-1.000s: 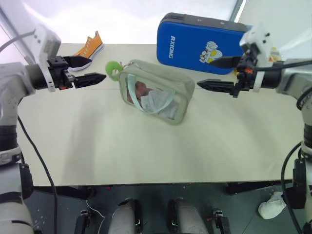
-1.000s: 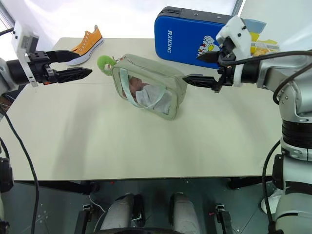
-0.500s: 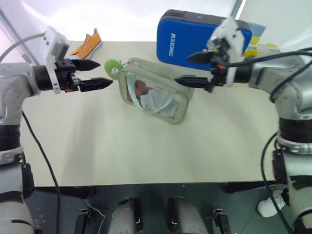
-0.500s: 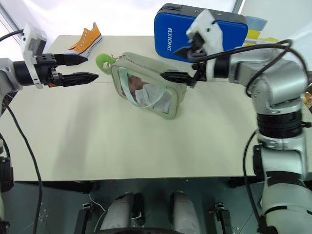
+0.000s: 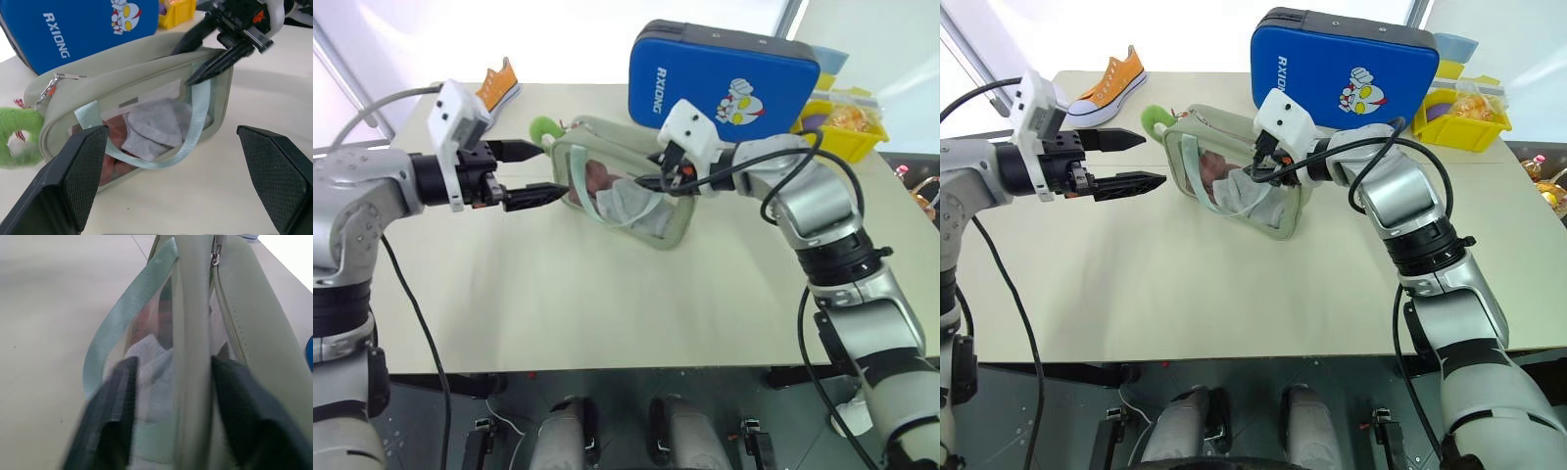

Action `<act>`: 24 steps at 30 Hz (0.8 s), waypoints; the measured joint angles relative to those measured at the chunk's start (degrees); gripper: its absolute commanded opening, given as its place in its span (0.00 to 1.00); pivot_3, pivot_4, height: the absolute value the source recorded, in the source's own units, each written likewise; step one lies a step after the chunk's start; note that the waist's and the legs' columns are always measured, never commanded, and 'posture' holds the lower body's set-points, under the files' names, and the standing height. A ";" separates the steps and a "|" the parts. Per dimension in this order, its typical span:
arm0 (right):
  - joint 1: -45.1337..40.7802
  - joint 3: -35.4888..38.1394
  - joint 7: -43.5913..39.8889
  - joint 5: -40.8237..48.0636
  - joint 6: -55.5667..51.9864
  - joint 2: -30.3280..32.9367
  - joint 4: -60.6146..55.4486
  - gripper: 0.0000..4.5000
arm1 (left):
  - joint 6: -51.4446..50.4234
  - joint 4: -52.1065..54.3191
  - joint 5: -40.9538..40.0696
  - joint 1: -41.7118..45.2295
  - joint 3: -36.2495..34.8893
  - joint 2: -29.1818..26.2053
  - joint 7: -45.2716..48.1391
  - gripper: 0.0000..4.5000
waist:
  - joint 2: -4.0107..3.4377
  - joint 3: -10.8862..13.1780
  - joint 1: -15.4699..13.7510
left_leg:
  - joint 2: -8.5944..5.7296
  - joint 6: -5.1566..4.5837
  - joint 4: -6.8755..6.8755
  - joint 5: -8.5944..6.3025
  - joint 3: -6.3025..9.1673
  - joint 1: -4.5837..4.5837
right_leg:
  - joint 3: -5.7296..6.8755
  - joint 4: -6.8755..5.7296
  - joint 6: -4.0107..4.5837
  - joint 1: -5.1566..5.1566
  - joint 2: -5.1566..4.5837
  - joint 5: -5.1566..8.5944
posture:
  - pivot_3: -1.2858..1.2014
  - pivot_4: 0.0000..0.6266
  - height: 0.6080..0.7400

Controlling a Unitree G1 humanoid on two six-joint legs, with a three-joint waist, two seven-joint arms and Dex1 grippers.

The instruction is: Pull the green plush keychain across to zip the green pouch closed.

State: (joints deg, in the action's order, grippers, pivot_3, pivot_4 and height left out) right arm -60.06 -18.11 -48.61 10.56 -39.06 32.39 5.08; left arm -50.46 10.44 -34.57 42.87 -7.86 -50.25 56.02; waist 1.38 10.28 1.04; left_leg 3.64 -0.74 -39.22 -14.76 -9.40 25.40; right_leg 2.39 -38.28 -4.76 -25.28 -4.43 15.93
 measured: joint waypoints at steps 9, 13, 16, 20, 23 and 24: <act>0.08 -0.22 -8.06 -2.93 18.48 0.77 4.84 0.01 | -0.17 -0.88 -0.65 -0.41 -2.42 -3.15 -1.47 1.00 | -0.01 0.01 0.04 | 0.00 0.01 0.02 0.00 -0.01 0.01 | 0.00 0.01 0.00 -0.02 0.01 0.00 | 0.52 0.24 1.00; 0.82 1.29 -15.03 -2.40 23.33 4.37 5.37 0.01 | 0.18 -1.97 -0.46 -0.43 -3.61 -4.70 -1.58 1.00 | -0.01 0.01 -0.33 | -0.02 0.00 0.01 0.00 0.00 0.01 | 0.01 0.08 0.00 0.05 0.01 0.00 | 0.52 0.24 1.00; 5.36 2.02 -17.16 -1.14 24.40 4.16 2.38 0.01 | 0.19 -0.29 -0.95 -1.66 -3.71 -4.16 -2.52 1.00 | 0.03 -0.02 -0.24 | -0.01 0.00 0.00 0.00 0.04 -0.07 | 0.01 0.06 0.00 0.14 0.00 0.00 | 0.52 0.24 1.00; 7.88 2.89 -17.42 -0.07 22.03 4.00 -0.60 0.37 | -0.10 1.21 -1.60 -3.02 -3.70 -3.48 -3.41 1.00 | 0.02 -0.02 0.15 | 0.02 0.07 -0.01 0.04 0.05 -0.13 | 0.01 -0.01 0.00 0.15 0.04 0.00 | 0.52 0.24 1.00; 7.95 3.30 -17.96 1.19 17.78 4.75 -3.73 0.59 | -0.09 1.48 -2.15 -3.14 -3.79 -3.59 -3.59 1.00 | 0.01 -0.01 0.02 | 0.03 0.07 0.02 0.04 0.06 -0.10 | 0.01 -0.03 0.00 0.09 0.05 0.00 | 0.52 0.24 1.00; 7.97 3.75 -18.29 1.96 16.00 5.62 -5.25 0.59 | -0.06 1.33 -2.17 -3.47 -3.99 -3.89 -3.58 1.00 | -0.01 0.00 -0.07 | 0.03 0.07 0.02 0.04 0.06 -0.08 | 0.01 -0.02 0.00 0.08 0.04 0.00 | 0.52 0.24 1.00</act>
State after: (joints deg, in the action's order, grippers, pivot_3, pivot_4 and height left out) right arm -52.09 -14.36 -66.90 12.52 -23.06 38.01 -0.17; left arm -50.52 11.77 -36.74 39.41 -11.85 -54.13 52.45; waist 1.37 10.28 0.97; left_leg 3.66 -0.67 -39.20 -14.72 -9.34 25.32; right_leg 2.40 -38.31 -4.75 -25.20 -4.39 15.93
